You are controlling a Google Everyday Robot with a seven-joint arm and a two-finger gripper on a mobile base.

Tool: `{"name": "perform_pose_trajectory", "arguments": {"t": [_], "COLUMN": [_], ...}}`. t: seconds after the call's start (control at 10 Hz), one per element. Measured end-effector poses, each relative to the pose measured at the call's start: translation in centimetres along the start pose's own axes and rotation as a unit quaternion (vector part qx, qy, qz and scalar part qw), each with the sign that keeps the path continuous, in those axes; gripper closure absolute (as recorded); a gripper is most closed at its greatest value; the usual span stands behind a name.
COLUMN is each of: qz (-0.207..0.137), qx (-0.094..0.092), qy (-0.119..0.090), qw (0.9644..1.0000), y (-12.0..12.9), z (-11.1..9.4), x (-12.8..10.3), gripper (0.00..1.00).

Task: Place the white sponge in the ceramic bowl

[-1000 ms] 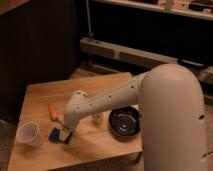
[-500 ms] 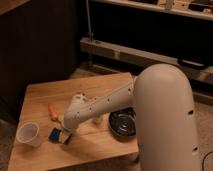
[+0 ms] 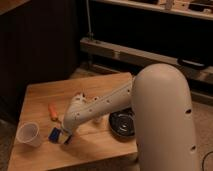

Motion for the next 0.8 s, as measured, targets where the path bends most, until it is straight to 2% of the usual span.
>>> {"name": "perform_pose_trajectory", "arguments": {"t": [0.8], "qz": [-0.011], "qx": [0.007], "qy": [0.023], "qw": [0.9996], "y": [0.61], "z": [0.88], "x": [-0.07], "gripper": [0.35]}}
